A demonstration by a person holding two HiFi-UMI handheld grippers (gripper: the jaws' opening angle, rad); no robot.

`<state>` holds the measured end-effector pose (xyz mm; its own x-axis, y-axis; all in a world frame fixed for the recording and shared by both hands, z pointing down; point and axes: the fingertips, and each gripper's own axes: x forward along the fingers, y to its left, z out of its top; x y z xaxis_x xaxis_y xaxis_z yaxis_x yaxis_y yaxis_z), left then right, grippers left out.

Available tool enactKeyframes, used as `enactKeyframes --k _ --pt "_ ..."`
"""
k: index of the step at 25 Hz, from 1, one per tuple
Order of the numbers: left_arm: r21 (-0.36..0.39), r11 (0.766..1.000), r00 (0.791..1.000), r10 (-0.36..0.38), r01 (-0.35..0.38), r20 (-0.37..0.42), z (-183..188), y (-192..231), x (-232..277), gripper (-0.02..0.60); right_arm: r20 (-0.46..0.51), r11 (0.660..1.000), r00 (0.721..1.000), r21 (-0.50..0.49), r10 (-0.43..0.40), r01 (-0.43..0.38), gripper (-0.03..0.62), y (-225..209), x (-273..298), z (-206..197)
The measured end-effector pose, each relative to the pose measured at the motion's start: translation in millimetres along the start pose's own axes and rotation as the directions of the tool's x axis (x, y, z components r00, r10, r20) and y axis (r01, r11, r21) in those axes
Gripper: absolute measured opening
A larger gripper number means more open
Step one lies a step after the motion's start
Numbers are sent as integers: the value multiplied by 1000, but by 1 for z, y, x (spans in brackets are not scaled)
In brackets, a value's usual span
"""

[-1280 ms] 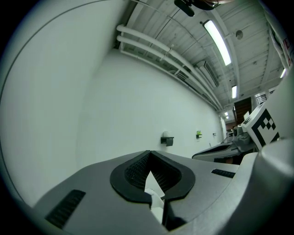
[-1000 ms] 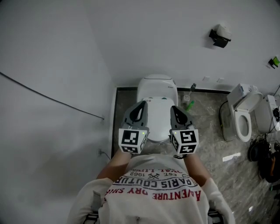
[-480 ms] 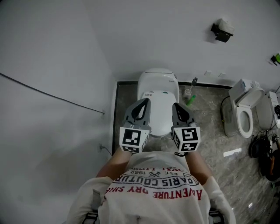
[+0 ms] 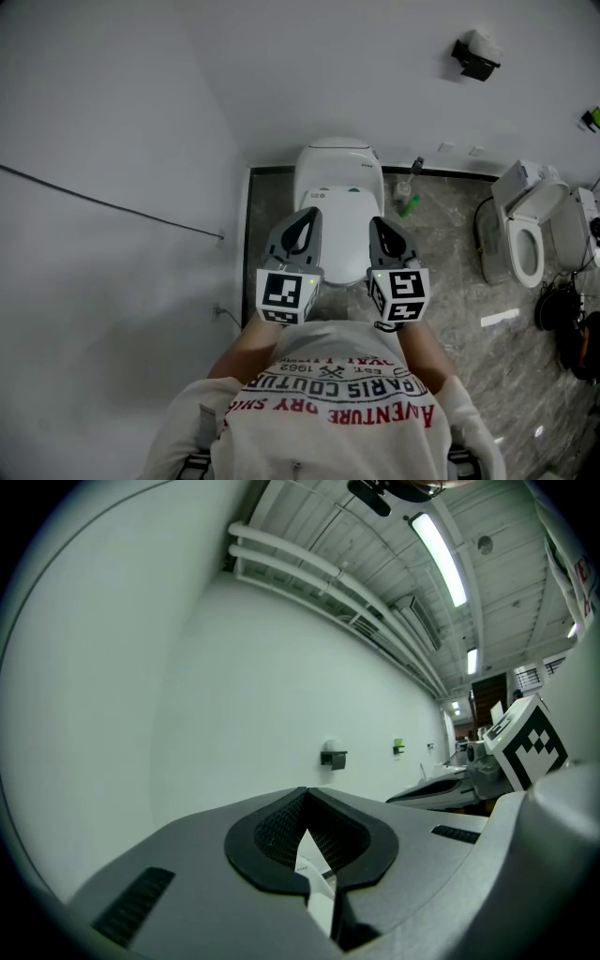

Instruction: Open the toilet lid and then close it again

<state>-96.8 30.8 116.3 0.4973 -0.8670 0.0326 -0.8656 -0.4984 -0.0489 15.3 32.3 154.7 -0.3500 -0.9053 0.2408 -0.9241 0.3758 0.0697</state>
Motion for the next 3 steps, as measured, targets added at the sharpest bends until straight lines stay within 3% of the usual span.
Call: enactKeyframes --k 3 --pt "-2 1000 1000 2 -2 -8 -5 1 1 8 -4 1000 1000 0 4 -4 15 1 3 -4"
